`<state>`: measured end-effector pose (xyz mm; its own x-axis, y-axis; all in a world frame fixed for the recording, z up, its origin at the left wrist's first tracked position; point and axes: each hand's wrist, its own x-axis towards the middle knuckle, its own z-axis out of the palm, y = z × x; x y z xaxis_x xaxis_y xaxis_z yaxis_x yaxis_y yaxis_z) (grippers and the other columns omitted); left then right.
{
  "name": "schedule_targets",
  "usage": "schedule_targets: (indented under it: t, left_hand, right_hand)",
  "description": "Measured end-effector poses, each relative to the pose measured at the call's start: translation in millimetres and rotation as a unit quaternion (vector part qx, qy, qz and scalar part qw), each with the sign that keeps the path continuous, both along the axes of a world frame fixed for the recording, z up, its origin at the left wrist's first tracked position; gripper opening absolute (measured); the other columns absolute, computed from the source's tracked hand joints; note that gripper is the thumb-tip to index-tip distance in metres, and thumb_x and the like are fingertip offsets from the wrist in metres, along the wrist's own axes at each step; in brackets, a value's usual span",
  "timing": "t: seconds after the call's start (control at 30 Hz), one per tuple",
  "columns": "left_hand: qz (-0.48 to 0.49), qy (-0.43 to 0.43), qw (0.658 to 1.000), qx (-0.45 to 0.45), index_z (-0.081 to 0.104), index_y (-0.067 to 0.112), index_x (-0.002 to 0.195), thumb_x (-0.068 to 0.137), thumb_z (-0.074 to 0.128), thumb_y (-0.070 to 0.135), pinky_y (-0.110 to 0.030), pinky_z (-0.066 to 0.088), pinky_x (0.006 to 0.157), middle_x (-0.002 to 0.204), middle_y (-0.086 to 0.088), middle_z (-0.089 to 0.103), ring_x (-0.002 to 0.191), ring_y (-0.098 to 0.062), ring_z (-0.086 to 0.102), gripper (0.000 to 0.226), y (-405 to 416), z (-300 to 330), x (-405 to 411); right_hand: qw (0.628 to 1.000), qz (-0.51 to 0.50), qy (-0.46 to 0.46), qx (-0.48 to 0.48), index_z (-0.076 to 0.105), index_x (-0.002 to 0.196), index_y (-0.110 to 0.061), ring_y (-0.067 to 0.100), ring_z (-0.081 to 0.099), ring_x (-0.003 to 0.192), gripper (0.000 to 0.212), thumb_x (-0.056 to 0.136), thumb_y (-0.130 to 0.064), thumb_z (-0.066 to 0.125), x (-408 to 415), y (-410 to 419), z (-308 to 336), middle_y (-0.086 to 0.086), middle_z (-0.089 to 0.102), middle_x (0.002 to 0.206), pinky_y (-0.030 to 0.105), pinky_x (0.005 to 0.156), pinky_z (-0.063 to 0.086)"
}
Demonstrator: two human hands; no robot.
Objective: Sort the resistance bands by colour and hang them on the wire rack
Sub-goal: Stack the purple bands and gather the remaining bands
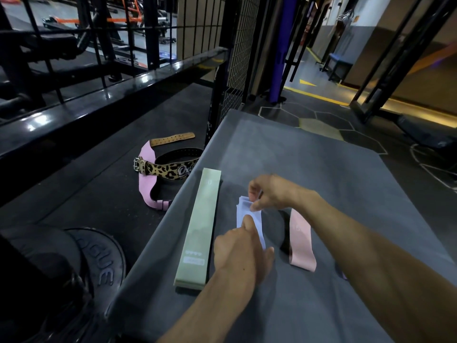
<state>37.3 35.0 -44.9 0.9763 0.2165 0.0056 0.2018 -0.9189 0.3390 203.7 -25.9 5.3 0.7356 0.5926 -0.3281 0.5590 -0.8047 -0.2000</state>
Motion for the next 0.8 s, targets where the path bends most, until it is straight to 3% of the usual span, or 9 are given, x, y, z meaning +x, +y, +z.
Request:
schedule_targets:
  t: [0.3,0.53,0.7,0.8]
  left_hand:
    - [-0.001,0.009,1.000,-0.001,0.032,0.015,0.126,0.092,0.049,0.064,-0.035,0.034,0.071,0.110,-0.005,0.069,0.100,-0.029,0.066,0.062,1,3,-3]
    - [-0.007,0.003,1.000,-0.019,0.033,0.015,0.124,0.093,0.051,0.061,-0.034,0.032,0.070,0.109,-0.005,0.069,0.099,-0.029,0.066,0.059,1,3,-3]
    - [-0.010,-0.009,1.000,0.002,0.034,0.014,0.132,0.095,0.050,0.057,-0.033,0.034,0.067,0.107,-0.004,0.070,0.096,-0.028,0.068,0.059,0,1,-1]
    - [-0.008,-0.016,1.000,0.010,0.035,0.014,0.131,0.095,0.051,0.053,-0.033,0.033,0.065,0.104,-0.003,0.070,0.094,-0.027,0.069,0.056,-1,-1,-1]
  right_hand:
    - [1.000,0.011,-0.021,-0.001,0.063,0.076,-0.024,0.022,0.067,0.092,0.015,0.078,-0.019,0.077,8,5,15,0.001,0.073,0.095,0.035,0.082,0.055]
    - [1.000,-0.005,0.008,-0.021,0.063,0.086,-0.023,0.017,0.059,0.079,0.017,0.081,-0.020,0.079,17,10,1,-0.006,0.065,0.086,0.022,0.062,0.045]
    - [0.996,-0.017,0.066,-0.053,0.064,0.117,-0.026,0.020,0.064,0.103,0.032,0.086,-0.024,0.073,22,15,-5,-0.006,0.065,0.110,0.031,0.088,0.054]
    - [0.991,-0.018,0.103,-0.079,0.066,0.105,-0.030,0.025,0.067,0.102,0.017,0.089,-0.025,0.067,26,18,-6,-0.001,0.067,0.110,0.030,0.077,0.057]
